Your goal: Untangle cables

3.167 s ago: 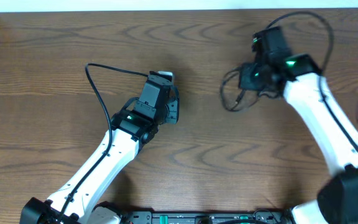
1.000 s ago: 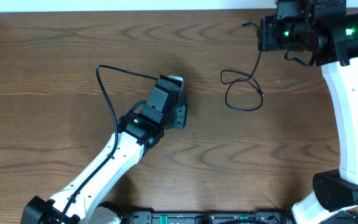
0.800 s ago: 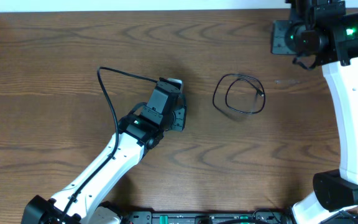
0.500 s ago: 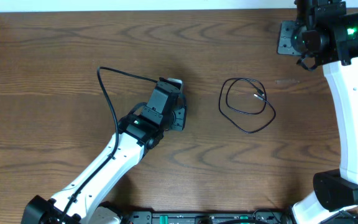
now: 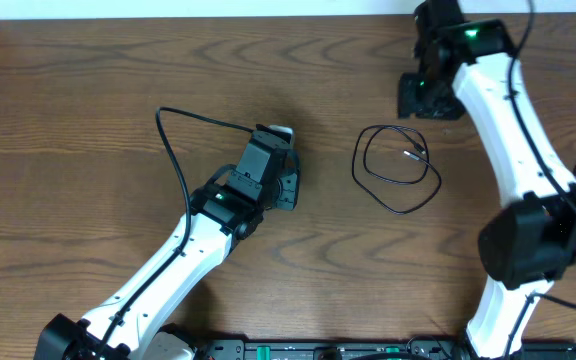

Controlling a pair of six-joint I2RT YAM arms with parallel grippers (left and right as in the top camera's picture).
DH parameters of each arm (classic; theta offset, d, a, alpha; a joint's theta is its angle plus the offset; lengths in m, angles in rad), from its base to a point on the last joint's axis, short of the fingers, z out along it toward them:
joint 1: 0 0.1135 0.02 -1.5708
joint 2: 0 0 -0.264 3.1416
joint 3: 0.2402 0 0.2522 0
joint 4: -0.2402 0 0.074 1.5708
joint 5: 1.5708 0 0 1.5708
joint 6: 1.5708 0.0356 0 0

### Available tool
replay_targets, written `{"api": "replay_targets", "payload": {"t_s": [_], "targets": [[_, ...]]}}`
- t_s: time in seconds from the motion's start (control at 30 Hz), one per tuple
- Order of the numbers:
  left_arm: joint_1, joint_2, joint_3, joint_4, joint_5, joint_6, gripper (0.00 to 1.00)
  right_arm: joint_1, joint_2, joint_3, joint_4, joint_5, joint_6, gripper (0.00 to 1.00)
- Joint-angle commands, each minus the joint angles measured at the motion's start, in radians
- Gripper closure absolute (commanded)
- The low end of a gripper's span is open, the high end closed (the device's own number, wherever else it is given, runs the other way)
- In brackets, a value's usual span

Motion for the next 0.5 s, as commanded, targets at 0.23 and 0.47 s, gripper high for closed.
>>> {"api": "replay_targets", "payload": {"t_s": [0.23,0.47], "targets": [[0.001,0.048,-0.009,0.014,-0.017,0.005,0.47,0.043,0.127,-0.038,0.024,-0.128,0.006,0.4],[0.001,0.112,-0.009,0.028,-0.017,-0.032,0.47,0.065,0.207,-0.038,0.03,-0.139,0.069,0.34]]}}
